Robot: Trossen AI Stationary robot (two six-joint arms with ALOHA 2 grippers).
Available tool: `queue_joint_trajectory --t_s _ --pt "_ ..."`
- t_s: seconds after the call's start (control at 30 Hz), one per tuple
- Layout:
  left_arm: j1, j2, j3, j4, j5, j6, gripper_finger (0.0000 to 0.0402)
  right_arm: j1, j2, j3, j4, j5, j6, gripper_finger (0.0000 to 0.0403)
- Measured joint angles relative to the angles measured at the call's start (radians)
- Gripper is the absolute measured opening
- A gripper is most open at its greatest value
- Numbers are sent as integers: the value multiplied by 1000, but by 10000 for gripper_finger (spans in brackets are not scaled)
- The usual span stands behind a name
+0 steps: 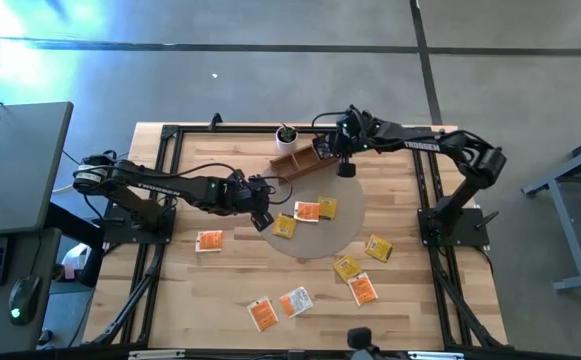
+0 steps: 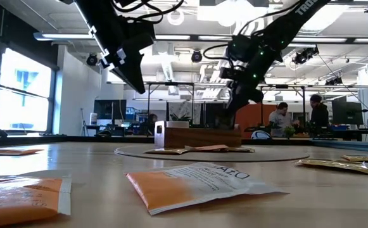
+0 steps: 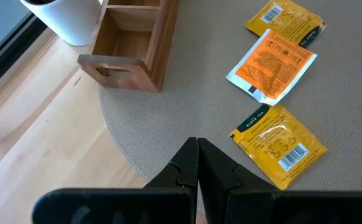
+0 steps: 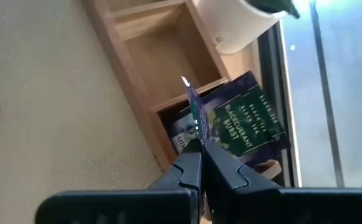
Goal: Pick & Place Tea
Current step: Put the purple tea bag into the right section of the wooden organizer
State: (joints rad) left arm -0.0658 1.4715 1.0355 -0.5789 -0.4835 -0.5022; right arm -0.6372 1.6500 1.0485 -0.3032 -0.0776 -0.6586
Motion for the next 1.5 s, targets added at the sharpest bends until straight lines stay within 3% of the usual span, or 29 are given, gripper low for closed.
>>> queue_joint_trajectory --t_s 0.67,0.77,0.97,1.23,1.5 --pt "0 0 0 -31 18 1 0 46 0 0 -114 -195 29 3" --pt "0 0 0 -30 18 0 0 62 0 0 -126 -177 29 2" --pt "0 0 0 -30 20 0 0 69 0 0 -57 7 26 8" --pt "0 0 0 -30 20 0 0 47 0 0 -17 -91 54 11" --pt "0 0 0 -30 20 -2 0 46 0 0 -21 -47 74 32"
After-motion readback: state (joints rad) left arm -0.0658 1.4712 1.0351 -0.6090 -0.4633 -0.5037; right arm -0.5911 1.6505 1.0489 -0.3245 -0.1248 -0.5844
